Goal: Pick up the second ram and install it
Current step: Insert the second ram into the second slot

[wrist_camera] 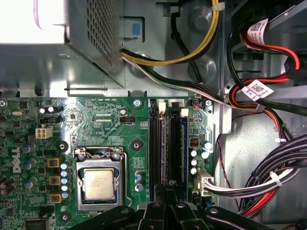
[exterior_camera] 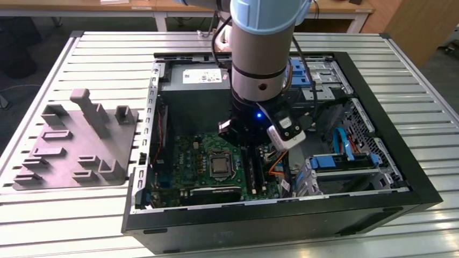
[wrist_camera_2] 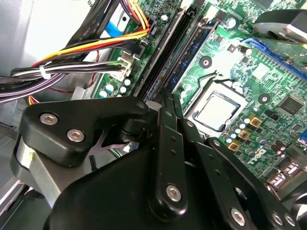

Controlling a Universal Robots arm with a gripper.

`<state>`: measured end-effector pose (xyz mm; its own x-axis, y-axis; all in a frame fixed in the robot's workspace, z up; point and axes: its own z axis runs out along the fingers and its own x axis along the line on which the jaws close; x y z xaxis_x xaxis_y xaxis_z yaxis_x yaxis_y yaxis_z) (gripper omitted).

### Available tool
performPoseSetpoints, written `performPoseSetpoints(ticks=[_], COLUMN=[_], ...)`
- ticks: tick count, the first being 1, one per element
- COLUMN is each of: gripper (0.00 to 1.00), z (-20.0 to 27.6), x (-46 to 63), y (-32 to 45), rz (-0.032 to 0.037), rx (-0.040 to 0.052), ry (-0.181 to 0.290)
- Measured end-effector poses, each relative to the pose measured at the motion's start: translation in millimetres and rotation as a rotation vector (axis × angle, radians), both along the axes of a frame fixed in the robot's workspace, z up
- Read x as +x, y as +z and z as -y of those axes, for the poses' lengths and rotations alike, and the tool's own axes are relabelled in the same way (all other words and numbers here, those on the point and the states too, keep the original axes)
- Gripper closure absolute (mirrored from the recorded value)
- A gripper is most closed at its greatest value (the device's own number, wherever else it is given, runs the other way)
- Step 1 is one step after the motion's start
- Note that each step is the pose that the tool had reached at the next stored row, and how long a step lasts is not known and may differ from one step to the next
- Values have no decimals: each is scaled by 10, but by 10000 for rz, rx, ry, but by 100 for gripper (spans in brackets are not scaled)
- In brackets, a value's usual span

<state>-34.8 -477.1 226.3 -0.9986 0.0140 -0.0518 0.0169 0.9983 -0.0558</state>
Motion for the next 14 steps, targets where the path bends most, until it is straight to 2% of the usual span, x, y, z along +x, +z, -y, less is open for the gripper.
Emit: performPoseSetpoints(ticks=[14], gripper=[89], z=[-1], x=[-1], y=[-31], rz=[1], rx=[-39], ry=[-1])
